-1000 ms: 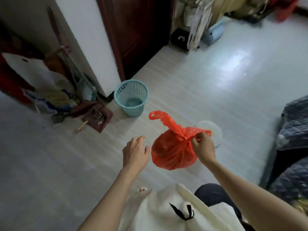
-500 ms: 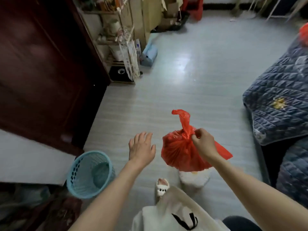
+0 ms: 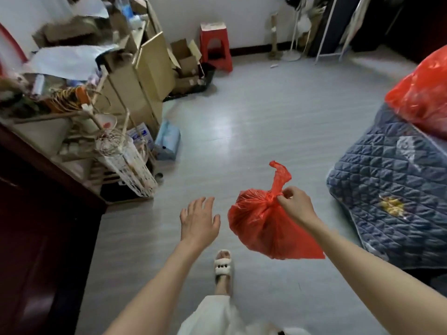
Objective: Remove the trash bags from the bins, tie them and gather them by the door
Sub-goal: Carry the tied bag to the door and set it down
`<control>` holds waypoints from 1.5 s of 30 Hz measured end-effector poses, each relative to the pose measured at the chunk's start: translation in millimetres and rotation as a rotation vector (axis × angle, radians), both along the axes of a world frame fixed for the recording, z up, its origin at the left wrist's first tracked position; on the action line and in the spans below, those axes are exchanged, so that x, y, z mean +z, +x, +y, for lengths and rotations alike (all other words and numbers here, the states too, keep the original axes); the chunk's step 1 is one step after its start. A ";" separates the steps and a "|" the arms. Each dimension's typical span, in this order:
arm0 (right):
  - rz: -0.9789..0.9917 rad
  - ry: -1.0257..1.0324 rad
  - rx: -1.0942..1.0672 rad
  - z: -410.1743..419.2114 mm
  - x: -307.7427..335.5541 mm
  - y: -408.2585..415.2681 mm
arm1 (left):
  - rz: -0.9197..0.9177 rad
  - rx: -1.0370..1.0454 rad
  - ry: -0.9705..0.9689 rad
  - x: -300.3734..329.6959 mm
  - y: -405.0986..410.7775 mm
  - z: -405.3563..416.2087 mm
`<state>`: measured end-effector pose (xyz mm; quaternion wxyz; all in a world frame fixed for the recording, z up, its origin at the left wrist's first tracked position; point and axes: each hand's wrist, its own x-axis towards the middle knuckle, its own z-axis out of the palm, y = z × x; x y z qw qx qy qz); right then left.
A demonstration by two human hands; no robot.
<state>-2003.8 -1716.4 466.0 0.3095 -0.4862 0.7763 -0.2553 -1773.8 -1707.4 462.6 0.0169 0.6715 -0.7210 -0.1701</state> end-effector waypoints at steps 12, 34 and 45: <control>-0.059 -0.014 -0.309 -301.3 38.9 -116.5 | 0.040 -0.345 -0.041 34.0 -149.0 -379.3; -0.179 -0.081 -0.590 -902.6 11.8 -556.2 | -0.005 -0.545 -0.054 13.0 -582.0 -1011.2; -0.294 -0.123 -0.889 -1095.2 33.7 -809.0 | 0.021 -0.833 -0.024 40.4 -894.0 -1266.4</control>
